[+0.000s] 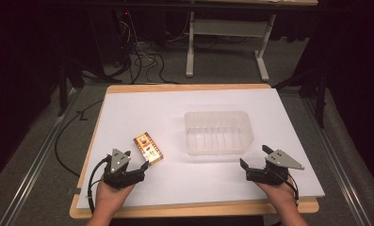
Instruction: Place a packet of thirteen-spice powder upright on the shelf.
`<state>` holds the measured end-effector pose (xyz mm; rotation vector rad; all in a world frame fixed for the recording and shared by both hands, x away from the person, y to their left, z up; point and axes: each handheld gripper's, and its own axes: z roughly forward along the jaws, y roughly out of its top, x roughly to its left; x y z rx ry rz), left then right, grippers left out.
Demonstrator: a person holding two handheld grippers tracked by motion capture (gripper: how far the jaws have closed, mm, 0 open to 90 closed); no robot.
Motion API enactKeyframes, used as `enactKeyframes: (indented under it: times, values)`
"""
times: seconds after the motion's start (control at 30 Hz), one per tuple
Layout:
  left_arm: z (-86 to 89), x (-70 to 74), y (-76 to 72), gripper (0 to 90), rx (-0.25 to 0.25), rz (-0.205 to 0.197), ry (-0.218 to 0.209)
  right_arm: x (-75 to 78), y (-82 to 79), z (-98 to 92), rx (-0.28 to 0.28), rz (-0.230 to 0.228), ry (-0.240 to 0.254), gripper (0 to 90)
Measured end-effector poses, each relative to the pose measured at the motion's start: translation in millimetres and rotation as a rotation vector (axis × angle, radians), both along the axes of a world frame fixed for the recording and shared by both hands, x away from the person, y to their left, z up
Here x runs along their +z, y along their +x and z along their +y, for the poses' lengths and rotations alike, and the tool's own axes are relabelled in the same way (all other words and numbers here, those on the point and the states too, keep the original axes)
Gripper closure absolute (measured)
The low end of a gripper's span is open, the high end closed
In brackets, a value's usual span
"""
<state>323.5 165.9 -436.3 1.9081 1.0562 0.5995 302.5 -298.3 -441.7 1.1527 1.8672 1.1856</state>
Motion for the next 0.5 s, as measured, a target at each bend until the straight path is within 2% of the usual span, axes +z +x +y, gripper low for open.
enactKeyframes:
  times: [0.17,0.33,0.5]
  values:
    - [-0.6,-0.9,3.6,28.7,-0.018,0.023,-0.022,0.4,-2.0,-7.0,-0.025,0.015,0.028,6.5]
    - [-2.7,-0.3,4.5,34.0,-0.051,0.041,-0.047,-0.6,-3.2,-11.2,-0.029,0.021,0.035,7.8]
    - [-5.3,0.1,8.2,38.5,-0.054,0.066,-0.066,-1.5,-4.6,-13.9,-0.030,0.022,0.047,8.6]
